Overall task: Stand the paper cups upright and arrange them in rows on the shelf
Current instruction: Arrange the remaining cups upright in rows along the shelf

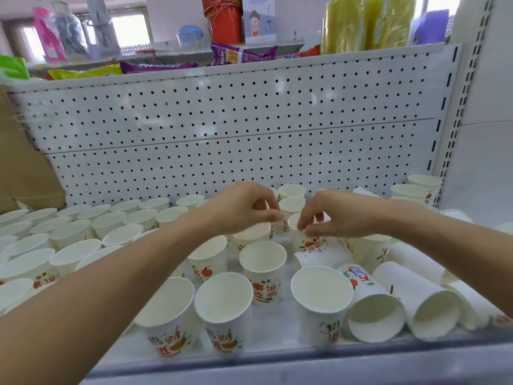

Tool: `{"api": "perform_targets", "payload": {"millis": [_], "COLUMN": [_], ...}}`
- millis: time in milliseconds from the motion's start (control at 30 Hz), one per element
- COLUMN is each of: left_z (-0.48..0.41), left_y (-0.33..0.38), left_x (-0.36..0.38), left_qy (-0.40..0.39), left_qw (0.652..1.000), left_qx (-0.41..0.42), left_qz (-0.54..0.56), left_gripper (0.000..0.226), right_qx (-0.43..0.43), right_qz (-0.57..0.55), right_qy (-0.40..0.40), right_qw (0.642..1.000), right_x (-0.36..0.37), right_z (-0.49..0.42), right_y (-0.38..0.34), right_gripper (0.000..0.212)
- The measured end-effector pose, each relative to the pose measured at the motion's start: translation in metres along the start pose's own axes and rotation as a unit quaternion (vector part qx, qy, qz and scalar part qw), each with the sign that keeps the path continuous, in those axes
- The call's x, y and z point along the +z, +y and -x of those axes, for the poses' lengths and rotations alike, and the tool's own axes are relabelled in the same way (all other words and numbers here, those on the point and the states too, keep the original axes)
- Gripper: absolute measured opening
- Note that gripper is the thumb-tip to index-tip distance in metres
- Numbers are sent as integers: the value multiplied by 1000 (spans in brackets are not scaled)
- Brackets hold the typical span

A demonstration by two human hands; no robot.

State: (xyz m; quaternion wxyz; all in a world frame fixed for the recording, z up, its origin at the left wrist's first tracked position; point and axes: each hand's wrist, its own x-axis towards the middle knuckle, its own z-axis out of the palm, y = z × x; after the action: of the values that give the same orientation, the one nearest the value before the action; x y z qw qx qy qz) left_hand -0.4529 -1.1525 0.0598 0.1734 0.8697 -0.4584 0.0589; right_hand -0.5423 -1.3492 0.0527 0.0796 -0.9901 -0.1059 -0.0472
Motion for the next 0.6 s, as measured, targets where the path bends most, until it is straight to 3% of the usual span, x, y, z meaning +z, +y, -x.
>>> {"api": "perform_targets", "payload": {"millis": [133, 233, 300, 467, 600], "left_z": [48, 78, 82, 75, 70], "left_y": [23, 33, 32, 30, 28], "left_x": [-17, -8, 2, 10, 10], "left_qy": [27, -26, -38, -18, -11], "left_qw": [999, 999, 995, 988, 986], "left_qx": [-6, -13, -11, -31, -73], "left_qz": [45, -22, -92, -148, -150], "left_gripper": [39, 35, 31, 14, 14], "right_qx": [-36, -54, -65, -143, -146], "right_qz": [-94, -135, -91, 10, 33], "right_qy": [47, -28, -76, -7, 30], "right_qw": [994, 989, 991, 990, 988], "right_x": [-13, -20, -13, 4, 18], "right_z": [29, 58, 70, 59, 46], "right_y": [-2, -16, -25, -39, -42], "right_gripper": [21, 41, 45, 12, 8]}}
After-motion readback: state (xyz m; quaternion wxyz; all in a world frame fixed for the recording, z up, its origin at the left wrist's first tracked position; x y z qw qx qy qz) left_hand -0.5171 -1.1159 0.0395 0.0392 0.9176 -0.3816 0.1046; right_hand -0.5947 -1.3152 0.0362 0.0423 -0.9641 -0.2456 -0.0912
